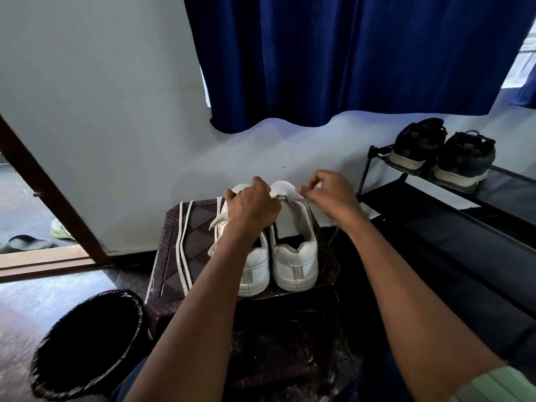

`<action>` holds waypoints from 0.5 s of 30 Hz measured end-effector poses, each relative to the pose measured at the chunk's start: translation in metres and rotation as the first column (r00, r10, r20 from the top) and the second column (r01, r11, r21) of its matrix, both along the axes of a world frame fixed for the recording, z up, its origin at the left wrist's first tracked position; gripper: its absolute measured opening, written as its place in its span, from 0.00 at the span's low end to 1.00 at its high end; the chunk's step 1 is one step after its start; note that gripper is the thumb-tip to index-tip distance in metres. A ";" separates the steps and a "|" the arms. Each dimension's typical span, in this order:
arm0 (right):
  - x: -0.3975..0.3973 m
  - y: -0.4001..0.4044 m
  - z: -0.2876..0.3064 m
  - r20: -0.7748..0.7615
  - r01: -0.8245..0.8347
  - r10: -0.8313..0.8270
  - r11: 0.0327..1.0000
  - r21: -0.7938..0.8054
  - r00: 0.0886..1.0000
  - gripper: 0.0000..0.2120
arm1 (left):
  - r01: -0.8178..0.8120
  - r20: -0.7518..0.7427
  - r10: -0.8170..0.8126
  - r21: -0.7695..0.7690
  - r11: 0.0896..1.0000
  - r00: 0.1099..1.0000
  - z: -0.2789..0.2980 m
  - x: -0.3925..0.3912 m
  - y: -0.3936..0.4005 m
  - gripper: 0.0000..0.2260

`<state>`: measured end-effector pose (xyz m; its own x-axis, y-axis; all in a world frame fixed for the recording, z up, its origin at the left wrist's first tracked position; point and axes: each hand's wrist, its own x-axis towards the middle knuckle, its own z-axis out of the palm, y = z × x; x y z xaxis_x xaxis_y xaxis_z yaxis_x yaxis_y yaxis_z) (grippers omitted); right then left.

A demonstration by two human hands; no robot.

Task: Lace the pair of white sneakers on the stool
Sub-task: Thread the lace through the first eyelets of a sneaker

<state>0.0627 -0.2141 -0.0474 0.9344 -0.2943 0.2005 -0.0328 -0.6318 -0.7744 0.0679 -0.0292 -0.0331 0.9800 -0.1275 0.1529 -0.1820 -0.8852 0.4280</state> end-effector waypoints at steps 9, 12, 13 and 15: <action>0.002 0.022 0.005 0.106 -0.065 -0.051 0.514 0.855 0.993 0.16 | -0.007 0.001 0.007 0.002 1.000 1.000 0.000 0.000 0.000 0.15; 0.006 0.017 -0.003 0.089 -0.013 -0.050 0.802 0.597 0.995 0.18 | -0.004 0.001 0.004 -0.003 1.000 1.000 -0.001 0.001 0.001 0.15; 0.008 0.015 -0.007 0.054 0.018 -0.040 0.933 0.358 0.998 0.18 | -0.003 0.000 0.003 -0.005 1.000 1.000 -0.001 0.002 0.001 0.15; 0.008 0.014 -0.009 -0.049 0.025 -0.027 0.999 -0.038 0.998 0.15 | -0.004 0.000 0.004 -0.009 1.000 1.000 -0.001 0.002 0.001 0.15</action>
